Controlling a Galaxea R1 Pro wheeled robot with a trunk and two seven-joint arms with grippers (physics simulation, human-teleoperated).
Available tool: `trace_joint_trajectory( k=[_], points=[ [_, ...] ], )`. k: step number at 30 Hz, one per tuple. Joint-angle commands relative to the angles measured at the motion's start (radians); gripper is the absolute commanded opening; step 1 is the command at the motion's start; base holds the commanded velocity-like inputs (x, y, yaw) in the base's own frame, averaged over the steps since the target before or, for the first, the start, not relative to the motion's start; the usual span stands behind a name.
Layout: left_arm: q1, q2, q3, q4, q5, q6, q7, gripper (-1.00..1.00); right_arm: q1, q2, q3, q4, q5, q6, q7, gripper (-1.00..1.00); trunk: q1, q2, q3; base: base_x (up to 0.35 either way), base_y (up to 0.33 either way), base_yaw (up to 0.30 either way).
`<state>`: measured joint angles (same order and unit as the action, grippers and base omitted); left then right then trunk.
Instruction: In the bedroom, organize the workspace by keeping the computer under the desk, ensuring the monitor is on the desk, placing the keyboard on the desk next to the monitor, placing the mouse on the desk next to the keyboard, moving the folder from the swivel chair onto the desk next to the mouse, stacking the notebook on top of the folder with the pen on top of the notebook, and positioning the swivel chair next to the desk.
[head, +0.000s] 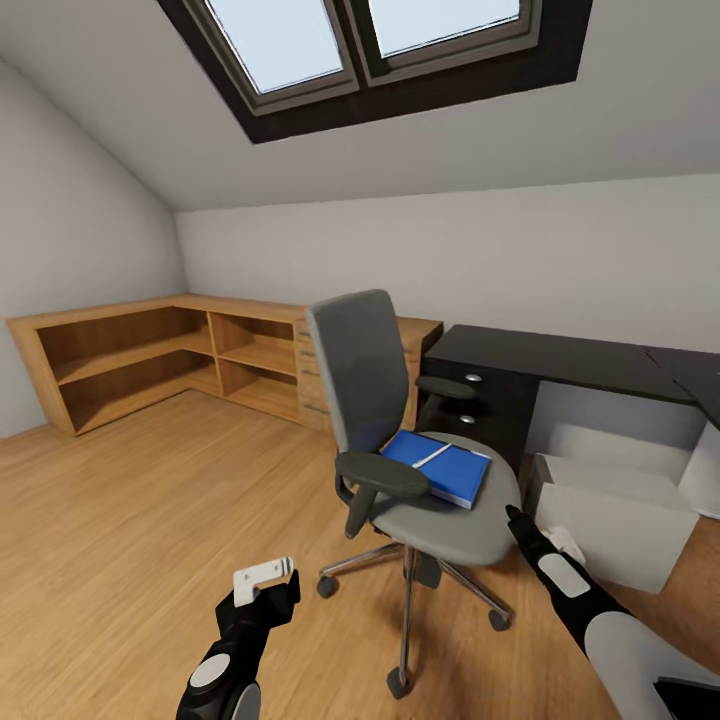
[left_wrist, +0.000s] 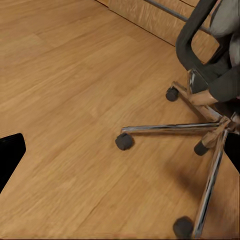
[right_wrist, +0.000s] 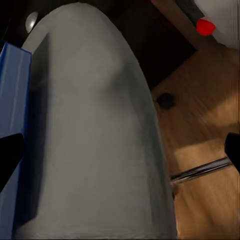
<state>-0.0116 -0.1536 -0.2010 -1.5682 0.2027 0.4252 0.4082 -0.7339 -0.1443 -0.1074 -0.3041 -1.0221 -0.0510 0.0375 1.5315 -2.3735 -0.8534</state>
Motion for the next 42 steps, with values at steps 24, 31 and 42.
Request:
trace_joint_trajectory(
  k=[24,31,42],
  points=[
    [-0.001,0.0,-0.005,-0.001,0.01,-0.006,0.011,1.0,-0.001,0.015,0.0,0.005,-0.012,-0.003,0.004,1.0,-0.001,0.0,-0.001,0.172,-0.001,0.206],
    [-0.001,0.0,-0.015,0.009,0.01,-0.006,0.011,1.0,-0.001,0.015,0.0,0.005,-0.012,-0.003,0.004,1.0,-0.001,0.0,-0.001,0.321,0.0,0.008],
    [-0.001,0.0,-0.015,0.01,0.01,-0.003,0.011,1.0,0.0,0.02,0.0,0.005,-0.012,-0.003,0.004,1.0,-0.001,0.0,-0.001,0.303,0.0,0.0]
  ],
)
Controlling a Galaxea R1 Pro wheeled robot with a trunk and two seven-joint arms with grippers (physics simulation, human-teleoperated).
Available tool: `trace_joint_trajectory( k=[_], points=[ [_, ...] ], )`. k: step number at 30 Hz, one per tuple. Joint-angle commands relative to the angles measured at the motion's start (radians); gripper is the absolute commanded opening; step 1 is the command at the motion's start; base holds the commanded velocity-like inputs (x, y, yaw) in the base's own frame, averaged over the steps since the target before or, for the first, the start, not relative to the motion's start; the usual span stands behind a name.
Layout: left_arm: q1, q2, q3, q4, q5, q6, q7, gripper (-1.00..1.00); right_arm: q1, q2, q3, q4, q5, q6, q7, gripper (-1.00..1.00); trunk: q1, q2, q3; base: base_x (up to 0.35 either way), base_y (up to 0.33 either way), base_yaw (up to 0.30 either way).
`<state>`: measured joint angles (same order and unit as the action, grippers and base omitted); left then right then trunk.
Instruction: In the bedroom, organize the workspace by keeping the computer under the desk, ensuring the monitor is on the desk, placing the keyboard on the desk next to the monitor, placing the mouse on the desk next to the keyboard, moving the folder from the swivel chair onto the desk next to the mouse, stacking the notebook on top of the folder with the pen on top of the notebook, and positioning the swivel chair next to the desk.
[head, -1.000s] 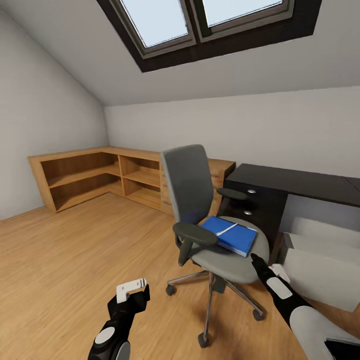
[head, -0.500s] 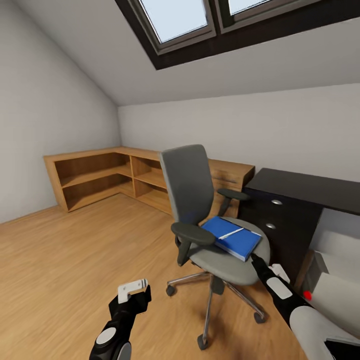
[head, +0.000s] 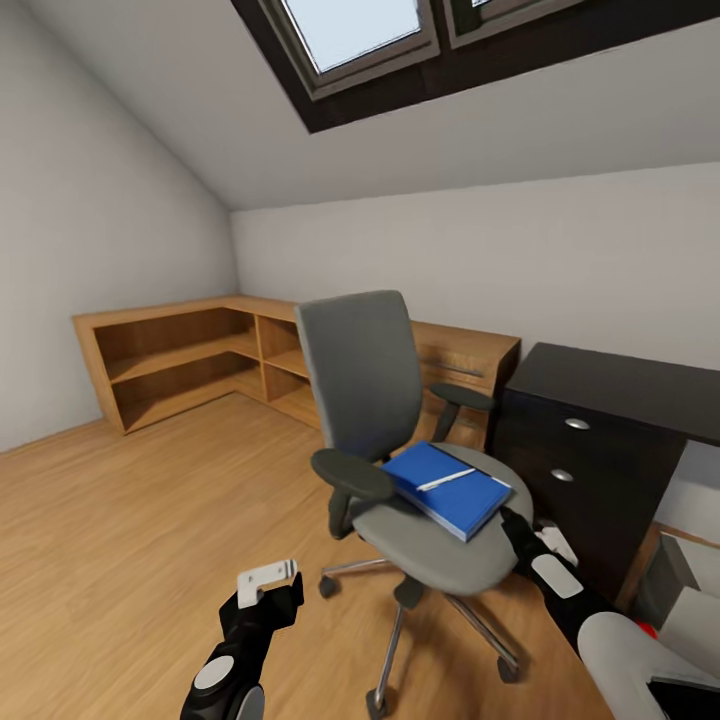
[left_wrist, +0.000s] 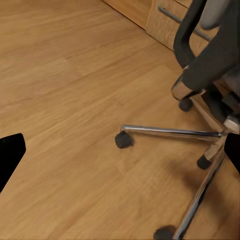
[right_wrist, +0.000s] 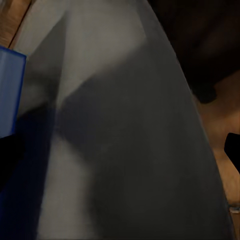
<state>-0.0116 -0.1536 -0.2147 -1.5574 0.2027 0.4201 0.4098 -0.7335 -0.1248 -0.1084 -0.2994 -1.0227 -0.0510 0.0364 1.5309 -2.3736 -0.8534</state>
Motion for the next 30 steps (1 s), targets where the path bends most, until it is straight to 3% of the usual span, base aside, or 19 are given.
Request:
trace_joint_trajectory(
  k=[1,20,30],
  points=[
    [-0.001,0.0,-0.002,-0.001,0.01,0.003,0.009,1.0,0.0,0.0,0.001,0.0,-0.011,-0.003,0.005,1.0,0.0,0.0,-0.001,0.123,0.0,0.0],
    [-0.001,0.0,-0.002,-0.001,0.01,0.003,0.009,1.0,0.0,0.003,0.001,0.0,-0.01,-0.004,0.005,1.0,0.0,0.0,-0.001,0.011,0.0,0.001],
    [-0.001,0.0,-0.002,-0.001,0.009,0.003,0.009,1.0,0.0,0.004,0.001,0.0,-0.01,-0.006,0.005,1.0,0.0,0.0,0.004,0.0,0.0,0.198]
  ],
)
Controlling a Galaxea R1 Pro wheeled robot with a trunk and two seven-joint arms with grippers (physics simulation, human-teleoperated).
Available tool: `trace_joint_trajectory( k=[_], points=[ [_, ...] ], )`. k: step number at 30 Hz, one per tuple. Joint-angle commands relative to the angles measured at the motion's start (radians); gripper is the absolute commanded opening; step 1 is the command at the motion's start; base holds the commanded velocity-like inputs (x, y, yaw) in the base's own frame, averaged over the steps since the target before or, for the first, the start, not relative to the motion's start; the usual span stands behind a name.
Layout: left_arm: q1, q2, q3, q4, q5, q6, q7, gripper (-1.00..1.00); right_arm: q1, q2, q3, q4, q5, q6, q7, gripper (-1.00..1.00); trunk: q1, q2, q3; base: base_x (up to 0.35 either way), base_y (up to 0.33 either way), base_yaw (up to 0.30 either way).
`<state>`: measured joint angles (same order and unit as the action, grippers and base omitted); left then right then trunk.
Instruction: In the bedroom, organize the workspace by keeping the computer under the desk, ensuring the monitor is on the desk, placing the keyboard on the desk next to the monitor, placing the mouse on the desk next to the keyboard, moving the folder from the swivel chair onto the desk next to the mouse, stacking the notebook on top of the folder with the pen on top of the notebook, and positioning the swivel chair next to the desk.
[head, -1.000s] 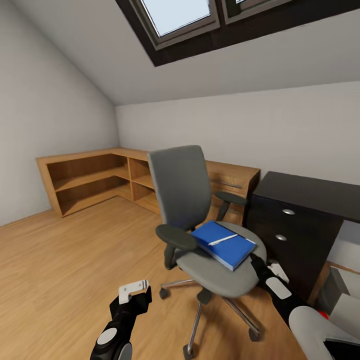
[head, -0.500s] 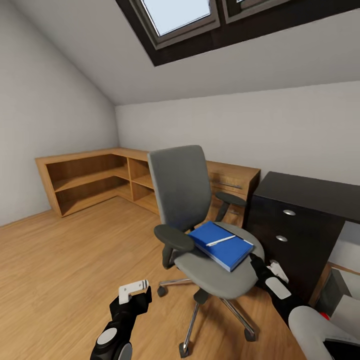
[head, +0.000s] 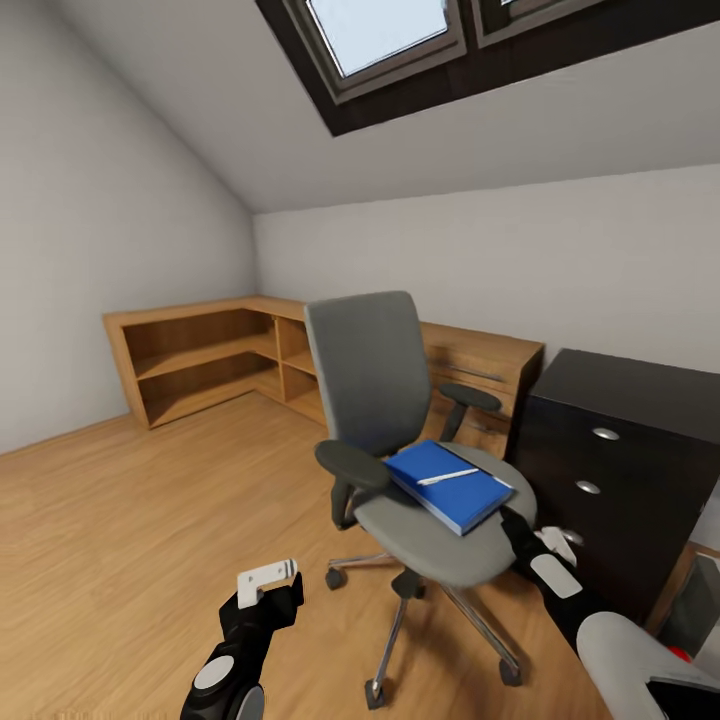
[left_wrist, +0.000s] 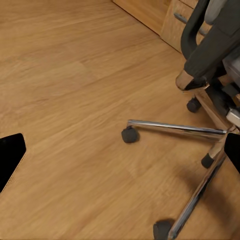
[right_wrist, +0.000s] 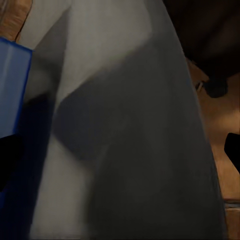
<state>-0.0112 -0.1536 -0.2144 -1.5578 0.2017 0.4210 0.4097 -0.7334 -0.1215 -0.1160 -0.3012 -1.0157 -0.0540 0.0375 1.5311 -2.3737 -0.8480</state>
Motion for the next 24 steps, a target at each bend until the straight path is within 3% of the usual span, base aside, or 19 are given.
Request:
trace_joint_trajectory(
  k=[1,5,9,24],
  points=[
    [-0.001,0.0,-0.002,-0.001,0.01,0.002,0.009,1.0,0.0,0.0,0.009,0.002,-0.017,-0.003,0.004,1.0,0.0,0.0,0.0,0.0,0.0,0.24],
    [-0.001,0.0,-0.005,-0.001,0.01,0.0,0.01,1.0,0.0,0.0,0.009,0.002,-0.017,-0.003,0.004,1.0,0.0,0.0,0.002,0.0,0.0,0.242],
    [-0.001,0.0,-0.036,-0.001,0.01,-0.002,0.011,1.0,0.0,-0.001,0.009,0.002,-0.017,-0.003,0.005,1.0,0.0,0.0,0.004,0.08,0.0,0.172],
    [-0.001,0.0,-0.039,0.001,0.01,-0.002,0.011,1.0,0.0,-0.001,0.009,0.004,-0.017,-0.003,0.005,1.0,0.0,0.0,0.004,0.319,0.051,0.003]
  ],
)
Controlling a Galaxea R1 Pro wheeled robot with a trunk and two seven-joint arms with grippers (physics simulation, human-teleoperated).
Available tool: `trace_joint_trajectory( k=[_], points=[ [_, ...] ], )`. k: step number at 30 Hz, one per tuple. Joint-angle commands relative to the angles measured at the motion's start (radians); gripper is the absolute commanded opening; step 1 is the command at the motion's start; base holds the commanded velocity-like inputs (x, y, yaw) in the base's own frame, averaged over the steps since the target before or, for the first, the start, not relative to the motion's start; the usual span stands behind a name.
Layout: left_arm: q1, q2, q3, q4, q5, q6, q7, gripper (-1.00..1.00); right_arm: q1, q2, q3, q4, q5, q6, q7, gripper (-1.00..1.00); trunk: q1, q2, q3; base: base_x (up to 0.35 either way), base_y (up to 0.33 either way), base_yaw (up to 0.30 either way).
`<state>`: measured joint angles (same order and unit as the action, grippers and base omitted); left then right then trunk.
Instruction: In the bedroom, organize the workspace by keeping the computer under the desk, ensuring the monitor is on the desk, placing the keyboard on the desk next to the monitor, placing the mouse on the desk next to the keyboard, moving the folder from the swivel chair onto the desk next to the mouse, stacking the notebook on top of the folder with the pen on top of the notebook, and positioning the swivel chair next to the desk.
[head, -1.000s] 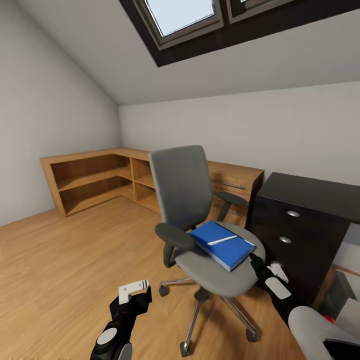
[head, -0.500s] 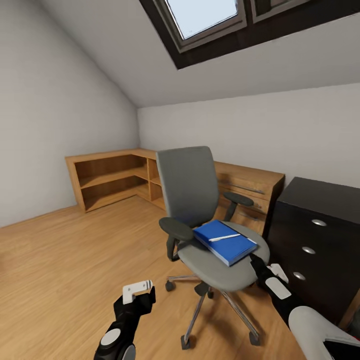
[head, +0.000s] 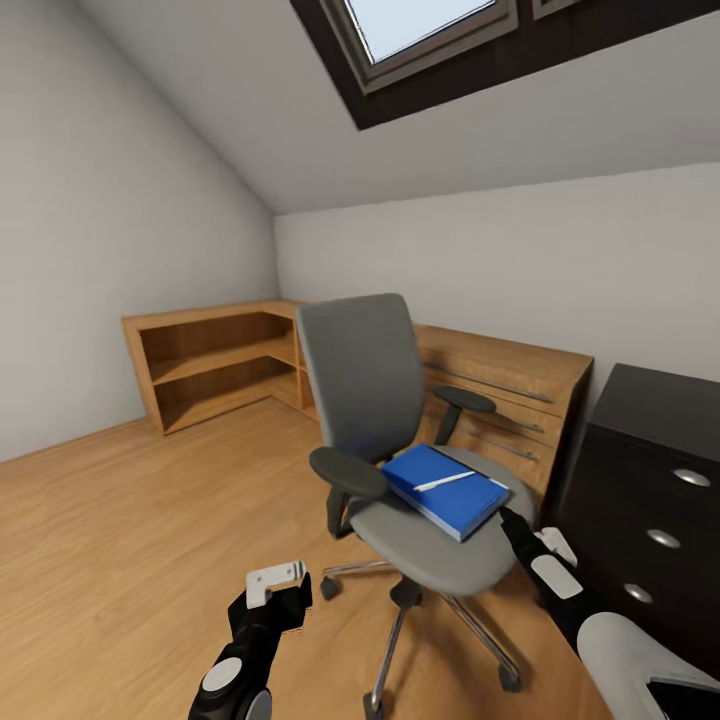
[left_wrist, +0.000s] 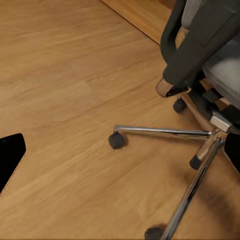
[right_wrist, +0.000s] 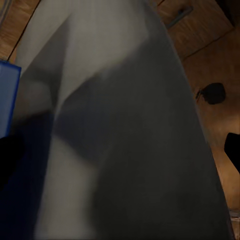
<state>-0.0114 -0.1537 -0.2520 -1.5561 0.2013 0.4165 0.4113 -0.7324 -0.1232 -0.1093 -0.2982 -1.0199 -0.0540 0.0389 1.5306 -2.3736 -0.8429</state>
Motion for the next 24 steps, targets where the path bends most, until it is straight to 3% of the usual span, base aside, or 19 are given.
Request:
trace_joint_trajectory(
  k=[1,9,24],
  points=[
    [-0.001,0.0,-0.002,-0.001,0.01,0.002,0.009,1.0,-0.001,0.0,0.002,0.001,-0.012,-0.003,0.005,1.0,0.0,0.0,-0.001,0.325,0.134,0.0],
    [-0.001,0.0,-0.002,0.003,0.011,0.008,0.01,1.0,-0.001,0.0,0.002,0.001,-0.012,-0.003,0.006,1.0,0.0,0.0,-0.001,0.166,0.13,0.0],
    [-0.001,0.0,-0.003,0.007,0.011,0.01,0.011,1.0,-0.001,0.004,0.004,0.021,-0.012,-0.003,0.007,1.0,0.0,0.0,-0.001,-0.292,0.004,0.0]
  ],
)
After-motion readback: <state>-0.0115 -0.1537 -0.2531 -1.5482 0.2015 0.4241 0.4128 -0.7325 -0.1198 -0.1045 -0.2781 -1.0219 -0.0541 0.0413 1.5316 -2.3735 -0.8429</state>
